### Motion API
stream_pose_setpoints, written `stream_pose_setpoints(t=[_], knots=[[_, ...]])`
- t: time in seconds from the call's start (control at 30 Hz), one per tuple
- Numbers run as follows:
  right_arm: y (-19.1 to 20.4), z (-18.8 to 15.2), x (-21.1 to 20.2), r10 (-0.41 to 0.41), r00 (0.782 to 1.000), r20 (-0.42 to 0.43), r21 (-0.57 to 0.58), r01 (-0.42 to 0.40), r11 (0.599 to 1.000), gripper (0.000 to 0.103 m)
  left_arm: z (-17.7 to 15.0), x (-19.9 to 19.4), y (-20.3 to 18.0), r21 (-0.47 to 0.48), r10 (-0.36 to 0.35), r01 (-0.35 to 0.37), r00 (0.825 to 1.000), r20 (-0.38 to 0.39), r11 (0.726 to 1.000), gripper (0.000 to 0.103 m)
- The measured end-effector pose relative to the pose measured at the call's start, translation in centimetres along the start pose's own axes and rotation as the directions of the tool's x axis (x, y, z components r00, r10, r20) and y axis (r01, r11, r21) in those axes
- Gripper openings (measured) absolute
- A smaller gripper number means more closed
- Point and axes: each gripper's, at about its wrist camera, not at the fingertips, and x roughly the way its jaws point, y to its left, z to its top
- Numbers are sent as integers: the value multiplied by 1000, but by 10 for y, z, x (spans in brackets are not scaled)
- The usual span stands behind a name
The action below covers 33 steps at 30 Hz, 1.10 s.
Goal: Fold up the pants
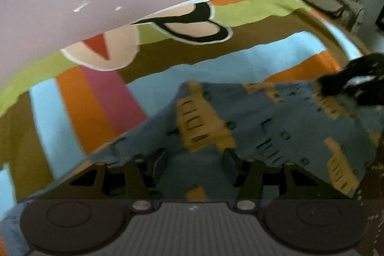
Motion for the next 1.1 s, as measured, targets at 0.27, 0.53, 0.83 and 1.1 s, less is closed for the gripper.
stream_pose_setpoints(t=[0.27, 0.53, 0.83, 1.1], knots=[[-30, -81, -108, -299, 951, 81, 228, 275, 934, 91, 22, -34, -54, 25, -104, 102, 991, 81, 994, 95], [-20, -139, -144, -262, 960, 99, 554, 165, 816, 94, 87, 5, -192, 143, -354, 334, 923, 148, 932, 96], [-57, -159, -145, -246, 961, 124, 685, 96, 722, 78, 90, 79, -279, 84, -432, 427, 901, 43, 900, 95], [-95, -178, -137, -239, 961, 141, 787, 37, 615, 64, 90, 97, -276, 121, -400, 394, 916, 26, 911, 96]])
